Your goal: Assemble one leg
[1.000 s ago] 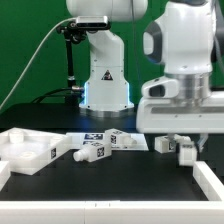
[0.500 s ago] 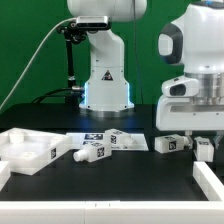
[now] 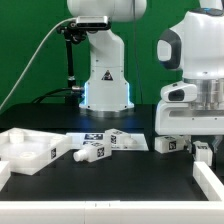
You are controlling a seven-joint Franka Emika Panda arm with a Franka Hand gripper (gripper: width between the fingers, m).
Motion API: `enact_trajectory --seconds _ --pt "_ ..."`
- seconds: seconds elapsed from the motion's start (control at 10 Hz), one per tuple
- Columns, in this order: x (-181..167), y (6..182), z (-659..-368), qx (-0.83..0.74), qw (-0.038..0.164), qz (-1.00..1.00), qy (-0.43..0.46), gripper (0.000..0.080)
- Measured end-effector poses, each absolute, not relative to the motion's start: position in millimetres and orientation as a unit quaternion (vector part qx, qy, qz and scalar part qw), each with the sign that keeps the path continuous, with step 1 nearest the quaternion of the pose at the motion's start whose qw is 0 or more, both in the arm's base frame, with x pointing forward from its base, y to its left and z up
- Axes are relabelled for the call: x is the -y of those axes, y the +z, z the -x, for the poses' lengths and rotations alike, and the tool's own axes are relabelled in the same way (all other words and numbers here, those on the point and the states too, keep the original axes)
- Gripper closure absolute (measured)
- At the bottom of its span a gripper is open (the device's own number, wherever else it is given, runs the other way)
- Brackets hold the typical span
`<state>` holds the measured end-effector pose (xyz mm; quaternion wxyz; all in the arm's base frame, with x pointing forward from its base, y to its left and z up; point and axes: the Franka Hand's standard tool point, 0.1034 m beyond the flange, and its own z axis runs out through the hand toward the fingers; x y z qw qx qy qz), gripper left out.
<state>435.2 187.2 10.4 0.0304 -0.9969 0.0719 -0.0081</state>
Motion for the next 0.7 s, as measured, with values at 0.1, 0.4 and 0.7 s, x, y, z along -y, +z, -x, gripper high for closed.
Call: enact_trajectory --seconds 0.1,0.4,0.7 --pt "-186 12.2 -436 -0.067 0.029 0.997 -0.004 0.0515" --pt "-147 76.9 -464 -0.019 0.033 0.999 0.009 0.0191" --pt "-83 97.4 -485 -0.006 0.039 0.999 0.003 0.0153"
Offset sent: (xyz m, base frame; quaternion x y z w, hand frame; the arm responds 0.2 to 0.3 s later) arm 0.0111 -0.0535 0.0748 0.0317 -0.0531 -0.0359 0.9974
